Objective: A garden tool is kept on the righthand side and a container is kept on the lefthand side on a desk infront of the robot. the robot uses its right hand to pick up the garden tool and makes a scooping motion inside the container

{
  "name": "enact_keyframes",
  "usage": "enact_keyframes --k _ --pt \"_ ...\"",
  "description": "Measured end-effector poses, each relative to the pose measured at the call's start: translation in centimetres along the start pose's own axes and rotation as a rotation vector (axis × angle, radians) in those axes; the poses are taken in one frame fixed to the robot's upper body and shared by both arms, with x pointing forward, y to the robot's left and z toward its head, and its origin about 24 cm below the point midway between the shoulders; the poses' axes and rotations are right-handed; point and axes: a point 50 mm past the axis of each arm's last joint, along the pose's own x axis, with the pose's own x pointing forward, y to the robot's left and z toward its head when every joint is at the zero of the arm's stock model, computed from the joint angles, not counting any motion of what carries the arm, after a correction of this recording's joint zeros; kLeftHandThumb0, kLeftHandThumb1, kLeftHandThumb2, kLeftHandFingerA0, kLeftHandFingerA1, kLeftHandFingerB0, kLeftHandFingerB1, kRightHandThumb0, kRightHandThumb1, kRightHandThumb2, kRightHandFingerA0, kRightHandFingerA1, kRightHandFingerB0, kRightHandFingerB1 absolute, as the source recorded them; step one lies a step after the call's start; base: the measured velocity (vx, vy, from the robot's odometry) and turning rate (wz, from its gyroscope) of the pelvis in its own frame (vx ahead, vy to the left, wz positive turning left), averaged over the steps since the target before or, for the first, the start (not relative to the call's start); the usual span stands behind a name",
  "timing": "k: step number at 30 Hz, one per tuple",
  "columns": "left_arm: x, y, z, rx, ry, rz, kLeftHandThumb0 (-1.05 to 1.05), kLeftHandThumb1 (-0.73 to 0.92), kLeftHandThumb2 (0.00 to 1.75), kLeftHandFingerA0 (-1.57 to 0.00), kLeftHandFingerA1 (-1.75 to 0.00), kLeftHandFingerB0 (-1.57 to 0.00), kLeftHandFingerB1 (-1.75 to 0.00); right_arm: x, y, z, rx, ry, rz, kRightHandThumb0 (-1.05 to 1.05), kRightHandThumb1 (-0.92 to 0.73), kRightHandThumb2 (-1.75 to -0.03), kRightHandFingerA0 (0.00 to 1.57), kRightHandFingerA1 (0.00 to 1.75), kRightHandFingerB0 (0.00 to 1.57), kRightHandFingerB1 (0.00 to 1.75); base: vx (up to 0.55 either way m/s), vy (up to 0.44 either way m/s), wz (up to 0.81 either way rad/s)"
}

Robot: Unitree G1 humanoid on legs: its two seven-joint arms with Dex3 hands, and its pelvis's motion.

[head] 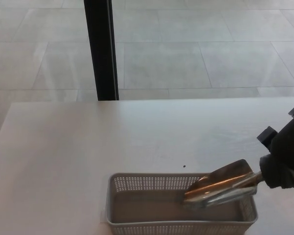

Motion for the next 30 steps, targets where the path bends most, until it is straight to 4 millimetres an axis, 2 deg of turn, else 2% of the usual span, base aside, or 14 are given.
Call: enact_keyframes --k 4,6,7,10,11,13,16,17,19,21,22,24,29,30 --pt "0.0 0.0 0.3 0.004 -0.008 -0.004 -0.53 0.67 0.6 -0.57 -0.66 -0.52 -0.51 0.2 -0.4 1.1 0.004 -0.002 0.0 -0.47 -0.71 -0.71 0.95 1.75 0.8 1.24 0.0 0.0 0.0" --pt "0.0 -0.1 0.4 0.005 -0.012 -0.006 -0.52 0.68 0.6 -0.6 -0.68 -0.52 -0.53 0.3 -0.5 1.5 0.002 -0.002 0.007 -0.46 -0.71 -0.77 0.96 1.75 0.79 1.33 0.0 0.0 0.0" --pt "0.1 -0.1 0.5 0.005 -0.014 -0.008 -0.53 0.66 0.6 -0.6 -0.71 -0.53 -0.54 0.3 -0.5 1.7 0.001 -0.002 0.011 -0.44 -0.71 -0.79 0.98 1.75 0.78 1.46 0.0 0.0 0.0" --pt "0.1 -0.1 0.7 0.004 -0.021 -0.015 -0.53 0.67 0.6 -0.6 -0.7 -0.52 -0.54 0.3 -0.4 2.6 -0.003 -0.008 0.032 -0.42 -0.68 -0.84 1.0 1.75 0.83 1.5 0.0 0.0 0.0" --pt "0.1 -0.1 0.8 0.004 -0.022 -0.015 -0.53 0.68 0.6 -0.57 -0.69 -0.52 -0.54 0.3 -0.4 2.7 -0.003 -0.008 0.037 -0.42 -0.7 -0.83 0.99 1.75 0.8 1.47 0.0 0.0 0.0" --pt "0.1 -0.1 0.9 0.004 -0.026 -0.02 -0.52 0.66 0.6 -0.6 -0.7 -0.54 -0.54 0.3 -0.2 2.9 -0.011 -0.007 0.049 -0.44 -0.71 -0.76 0.98 1.75 0.83 1.24 0.0 0.0 0.0" --pt "0.1 -0.1 1.1 0.002 -0.032 -0.021 -0.51 0.65 0.6 -0.59 -0.69 -0.54 -0.53 0.2 0.0 3.1 -0.017 -0.007 0.057 -0.43 -0.69 -0.74 0.97 1.75 0.8 1.21 0.0 0.0 0.0" --pt "0.1 -0.1 1.2 0.0 -0.034 -0.021 -0.51 0.67 0.6 -0.59 -0.68 -0.53 -0.53 0.2 0.0 3.1 -0.02 -0.008 0.06 -0.49 -0.55 -1.01 1.19 1.36 0.81 1.01 0.0 0.0 0.0" --pt "0.1 -0.1 1.3 -0.004 -0.037 -0.023 -0.52 0.66 0.6 -0.6 -0.68 -0.55 -0.52 0.1 0.2 3.4 -0.026 -0.012 0.073 -0.54 -0.57 -1.01 1.23 1.4 0.82 1.1 0.0 0.0 0.0" --pt "0.1 -0.1 1.4 -0.003 -0.037 -0.023 -0.52 0.66 0.6 -0.57 -0.66 -0.53 -0.52 0.1 0.5 3.7 -0.031 -0.019 0.087 -0.55 -0.58 -1.02 1.24 1.41 0.82 1.09 0.0 0.0 0.0" --pt "0.1 -0.1 1.4 -0.003 -0.038 -0.023 -0.52 0.66 0.6 -0.61 -0.66 -0.54 -0.52 0.1 0.6 3.8 -0.03 -0.022 0.09 -0.48 -0.74 -0.69 1.0 1.75 0.77 1.28 0.0 0.0 0.0" --pt "0.1 -0.1 1.5 -0.003 -0.04 -0.024 -0.52 0.66 0.6 -0.6 -0.65 -0.55 -0.52 0.2 1.0 4.4 -0.018 -0.03 0.094 -0.47 -0.75 -0.71 1.01 1.75 0.77 1.24 0.0 0.0 0.0" --pt "0.2 -0.1 1.5 -0.001 -0.036 -0.025 -0.53 0.66 0.6 -0.61 -0.66 -0.56 -0.51 0.7 1.2 5.7 0.023 -0.037 0.087 -0.51 -0.72 -0.69 1.03 1.75 0.78 1.33 0.0 0.0 0.0" --pt "0.2 -0.2 1.5 0.0 -0.036 -0.026 -0.53 0.66 0.6 -0.59 -0.64 -0.54 -0.51 0.7 1.2 5.9 0.026 -0.038 0.084 -0.5 -0.72 -0.77 1.03 1.75 0.76 1.37 0.0 0.0 0.0"
